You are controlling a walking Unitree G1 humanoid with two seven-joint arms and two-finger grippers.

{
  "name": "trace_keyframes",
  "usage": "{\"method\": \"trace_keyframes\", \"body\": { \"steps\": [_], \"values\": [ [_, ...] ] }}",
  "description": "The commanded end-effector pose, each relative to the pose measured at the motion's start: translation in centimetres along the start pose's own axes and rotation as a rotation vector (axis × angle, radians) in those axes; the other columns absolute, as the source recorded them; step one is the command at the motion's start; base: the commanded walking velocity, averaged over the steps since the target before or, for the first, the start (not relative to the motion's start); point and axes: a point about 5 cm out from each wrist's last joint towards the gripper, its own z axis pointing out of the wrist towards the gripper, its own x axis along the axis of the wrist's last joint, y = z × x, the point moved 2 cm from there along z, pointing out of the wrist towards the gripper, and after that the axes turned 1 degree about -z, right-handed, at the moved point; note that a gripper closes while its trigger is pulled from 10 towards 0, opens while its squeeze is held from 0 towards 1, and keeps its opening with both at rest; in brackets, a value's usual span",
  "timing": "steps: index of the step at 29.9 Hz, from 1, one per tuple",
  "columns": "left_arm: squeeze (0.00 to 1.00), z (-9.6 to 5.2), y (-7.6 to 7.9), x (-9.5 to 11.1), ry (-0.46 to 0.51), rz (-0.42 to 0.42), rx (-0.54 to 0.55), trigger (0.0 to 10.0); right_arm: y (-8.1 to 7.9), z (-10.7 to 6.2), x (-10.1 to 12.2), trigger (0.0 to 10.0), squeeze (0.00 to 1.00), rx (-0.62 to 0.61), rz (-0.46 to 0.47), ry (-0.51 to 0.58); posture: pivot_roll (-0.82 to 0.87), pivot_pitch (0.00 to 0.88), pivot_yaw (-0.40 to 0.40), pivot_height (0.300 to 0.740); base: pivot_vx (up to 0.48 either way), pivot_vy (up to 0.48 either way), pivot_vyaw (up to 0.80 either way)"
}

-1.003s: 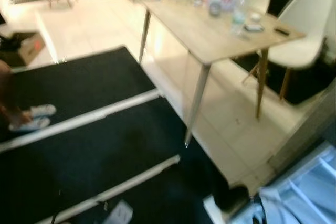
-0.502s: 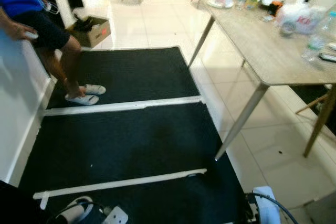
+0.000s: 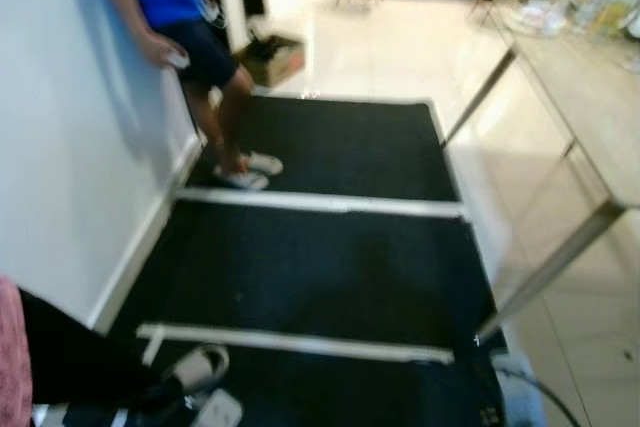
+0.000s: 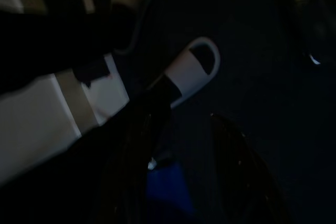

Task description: Restocking fridge

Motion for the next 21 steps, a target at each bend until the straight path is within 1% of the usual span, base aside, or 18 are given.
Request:
{"method": "trace_keyframes", "body": {
  "steps": [1, 8, 14, 21],
  "values": [
    [0.02, 0.22, 0.46, 1.38, 0.034, -0.027, -0.001, 10.0, 0.46, -0.18, -0.53, 10.0, 0.0, -0.016, 0.019, -0.011, -0.01, 0.0, -0.065, 0.74, 0.0, 0.0, 0.0],
    [0.02, 0.28, 0.41, 1.78, 0.046, -0.058, 0.009, 10.0, 0.51, -0.16, -0.32, 10.0, 0.0, -0.017, 0.028, 0.0, -0.01, 0.0, -0.066, 0.74, 0.0, 0.0, 0.0],
    [0.04, 0.28, 0.31, 1.88, 0.052, -0.071, 0.016, 10.0, 0.52, -0.16, -0.26, 10.0, 0.0, -0.016, 0.03, 0.005, -0.01, 0.0, -0.067, 0.74, 0.327, 0.0, 0.0],
    [0.04, 0.28, 0.31, 1.87, 0.052, -0.072, 0.017, 10.0, 0.5, -0.15, -0.22, 10.0, 0.0, -0.016, 0.034, 0.007, 0.0, 0.0, -0.067, 0.74, 0.286, 0.0, 0.0]
  ]
}}
